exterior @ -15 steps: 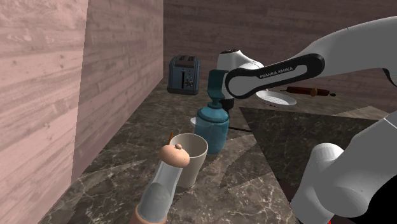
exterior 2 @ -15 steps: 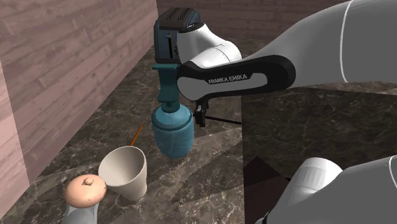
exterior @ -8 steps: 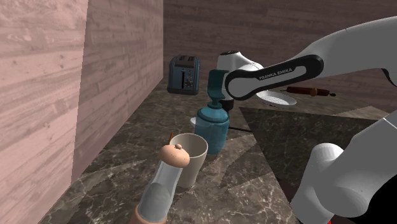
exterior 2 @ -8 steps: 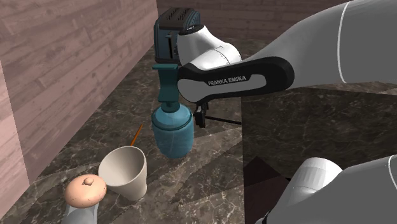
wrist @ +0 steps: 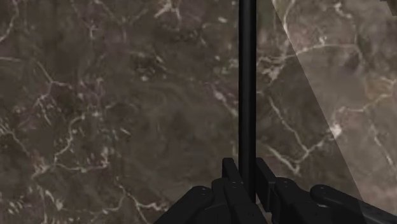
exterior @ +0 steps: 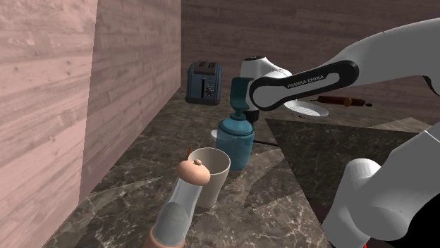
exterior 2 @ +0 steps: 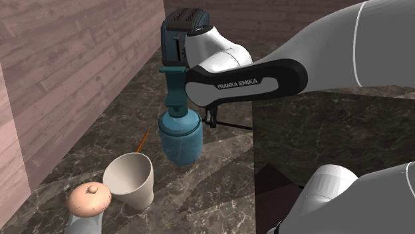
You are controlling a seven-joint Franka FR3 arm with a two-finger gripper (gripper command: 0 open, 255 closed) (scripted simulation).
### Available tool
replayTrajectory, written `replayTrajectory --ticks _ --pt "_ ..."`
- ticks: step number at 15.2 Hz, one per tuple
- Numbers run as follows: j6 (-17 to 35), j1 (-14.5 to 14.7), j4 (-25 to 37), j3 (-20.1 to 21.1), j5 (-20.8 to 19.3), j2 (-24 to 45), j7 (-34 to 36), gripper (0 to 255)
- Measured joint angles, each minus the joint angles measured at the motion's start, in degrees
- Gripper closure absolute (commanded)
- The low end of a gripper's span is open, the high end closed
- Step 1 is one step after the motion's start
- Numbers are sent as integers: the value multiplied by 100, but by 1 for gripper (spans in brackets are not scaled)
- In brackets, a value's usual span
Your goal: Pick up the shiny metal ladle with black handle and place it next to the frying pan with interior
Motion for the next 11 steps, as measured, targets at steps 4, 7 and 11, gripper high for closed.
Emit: replayTrajectory --ticks 4,7,11 --pt "-107 1 62 10 6 -36 -5 255" --pt "-328 9 245 26 29 -73 -36 255" --pt "-631 10 454 43 47 -170 -84 255"
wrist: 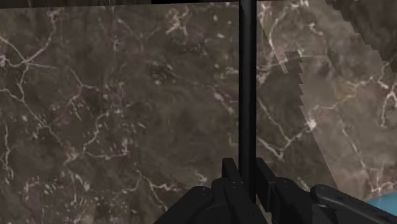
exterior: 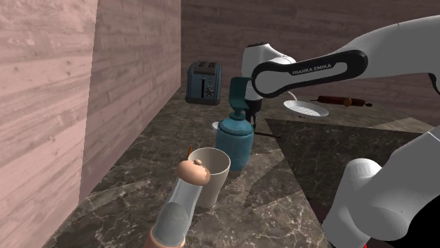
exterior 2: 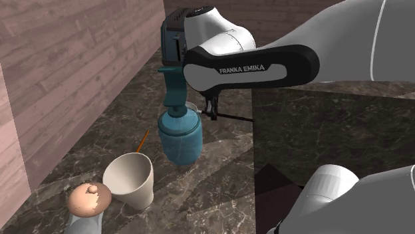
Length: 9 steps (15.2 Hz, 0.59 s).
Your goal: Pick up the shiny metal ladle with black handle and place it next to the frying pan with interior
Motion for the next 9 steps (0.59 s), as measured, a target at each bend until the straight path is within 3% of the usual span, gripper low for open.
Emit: replayTrajectory --ticks 9 --pt "-707 21 633 58 59 -80 -90 255"
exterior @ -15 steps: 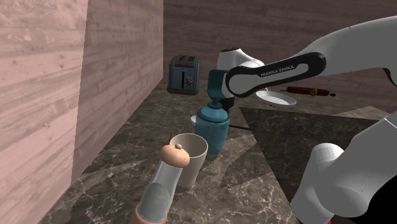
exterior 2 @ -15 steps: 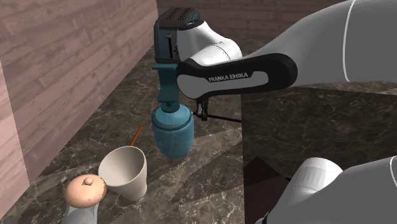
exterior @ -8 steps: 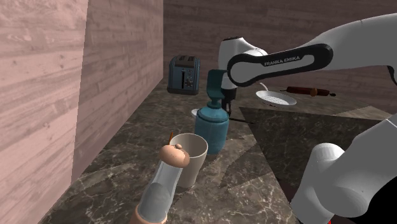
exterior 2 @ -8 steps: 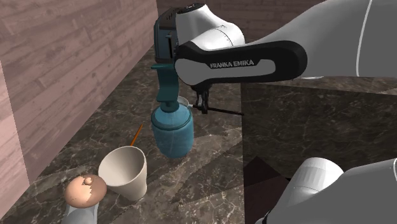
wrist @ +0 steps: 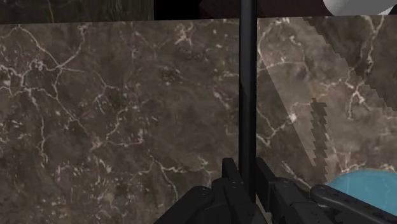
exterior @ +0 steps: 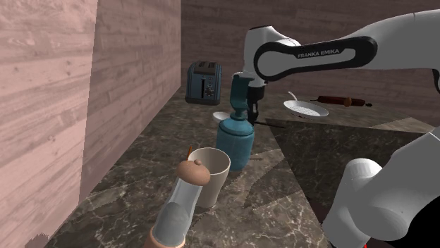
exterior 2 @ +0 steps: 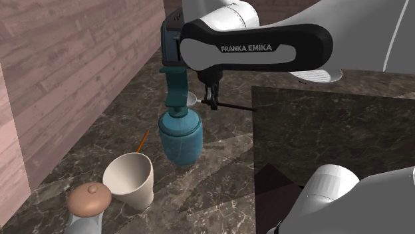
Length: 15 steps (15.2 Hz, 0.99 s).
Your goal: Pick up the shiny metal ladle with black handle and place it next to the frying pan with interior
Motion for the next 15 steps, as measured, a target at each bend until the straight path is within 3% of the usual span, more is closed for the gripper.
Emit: replayTrajectory --ticks 8,15 --pt "-516 -1 583 2 27 54 -118 255" --pt "-354 -281 1155 -666 -121 620 -1020 255"
